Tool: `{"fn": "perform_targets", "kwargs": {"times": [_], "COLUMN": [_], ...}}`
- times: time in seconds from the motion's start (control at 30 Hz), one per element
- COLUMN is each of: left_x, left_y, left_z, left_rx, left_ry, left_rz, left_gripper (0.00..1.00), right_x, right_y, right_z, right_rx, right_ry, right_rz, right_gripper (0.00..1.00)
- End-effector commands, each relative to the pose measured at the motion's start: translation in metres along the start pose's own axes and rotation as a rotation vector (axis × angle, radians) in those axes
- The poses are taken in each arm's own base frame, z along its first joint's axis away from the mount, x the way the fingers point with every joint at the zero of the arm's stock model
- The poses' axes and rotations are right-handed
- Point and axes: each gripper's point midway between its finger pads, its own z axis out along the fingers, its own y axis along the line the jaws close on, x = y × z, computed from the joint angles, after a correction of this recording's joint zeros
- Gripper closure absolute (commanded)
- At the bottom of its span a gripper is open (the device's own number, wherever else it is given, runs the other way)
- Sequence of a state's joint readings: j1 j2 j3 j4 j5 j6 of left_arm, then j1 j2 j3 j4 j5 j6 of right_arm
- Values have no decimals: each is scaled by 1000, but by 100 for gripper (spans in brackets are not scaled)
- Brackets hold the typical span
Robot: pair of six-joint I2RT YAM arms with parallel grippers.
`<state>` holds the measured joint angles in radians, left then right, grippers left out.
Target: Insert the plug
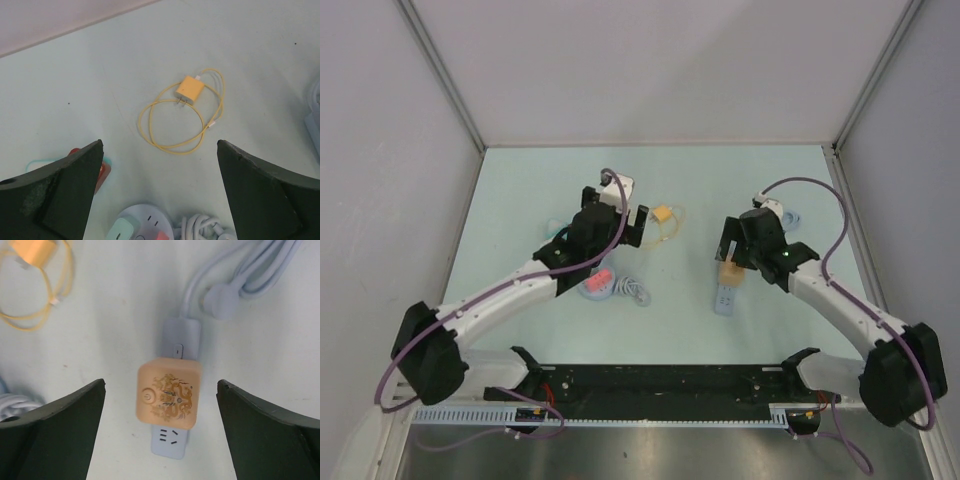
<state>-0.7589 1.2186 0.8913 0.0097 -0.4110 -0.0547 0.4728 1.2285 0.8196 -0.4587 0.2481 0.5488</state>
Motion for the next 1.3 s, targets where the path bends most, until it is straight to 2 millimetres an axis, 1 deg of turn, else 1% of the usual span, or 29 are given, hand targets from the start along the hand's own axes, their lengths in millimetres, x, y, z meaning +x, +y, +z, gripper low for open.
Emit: {"fn": "perform_targets", "kwargs": {"times": [0.0,0.03,0.07,0.1,0.13,0.17,0.2,0.23,0.27,0.3,0.33,0.37,0.4,0.47,0.5,0.57,0.6,0.67,0.7,0.73,0.8,0.83,0.87,0.9,0.93,1.0,1.03,1.1,1.27], "left_x": [-14,2,4,-3,0,24,11,14,43,29,36,55,49,56,60,69,74,83,81,93,95,103,103,105,113,115,122,124,134], "left_y": [-11,-17,-14,-15,-20,-17,-18,-22,-18,-17,-16,-14,-14,-15,-17,-19,-21,-23,-25,-25,-31,-33,-35,-39,-40,-46,-47,-52,-63], "left_z": [29,44,53,62,69,85,95,102,116,126,134,144,152,161,170,177,185,189,193,198,202,205,207,207,208,210,211,212,214], "left_rx": [60,79,81,92,129,128,144,181,184,195,199,208,217,257,268,280,291,305,316,317,348,363,372,392,401,431,441,463,513], "left_ry": [49,103,122,126,148,230,219,242,331,313,337,395,382,404,412,440,449,476,472,494,494,506,503,505,521,524,540,541,558], "left_rz": [-31,-14,-9,12,18,35,48,47,81,108,125,137,154,159,174,191,202,212,222,227,237,239,237,235,233,228,225,219,200], "left_gripper": [0,0,0,0,0,0,0,0,0,1,2,3,3,4,5,6,7,9,10,12,14,17,18,20,21,27,28,29,39], "right_x": [-60,-59,-61,-64,-63,-62,-63,-60,-58,-58,-55,-54,-53,-50,-48,-46,-45,-42,-41,-40,-38,-36,-35,-35,-34,-33,-32,-31,-26], "right_y": [14,11,10,9,4,4,3,0,0,-2,-4,-5,-6,-9,-10,-14,-15,-19,-20,-21,-22,-22,-22,-23,-23,-22,-23,-24,-22], "right_z": [-48,-54,-60,-71,-75,-79,-88,-91,-94,-100,-101,-102,-105,-107,-108,-109,-109,-109,-109,-109,-108,-108,-107,-107,-107,-107,-106,-105,-104], "right_rx": [-123,-123,-139,-160,-155,-166,-180,-177,-187,-191,-188,-187,-189,-184,-185,-174,-168,-153,-150,-147,-146,-147,-145,-143,-144,-146,-144,-143,-151], "right_ry": [-205,-204,-207,-231,-227,-226,-246,-236,-236,-245,-238,-235,-236,-232,-228,-222,-218,-211,-209,-203,-197,-193,-188,-187,-183,-179,-178,-170,-154], "right_rz": [8,3,-6,-3,-3,-7,-19,-28,-36,-47,-56,-63,-68,-78,-80,-90,-93,-102,-103,-107,-107,-111,-111,-110,-112,-108,-107,-105,-98], "right_gripper": [2,2,2,1,0,0,0,1,0,0,0,0,0,0,0,0,0,1,0,1,0,0,0,0,0,0,0,1,1]}}
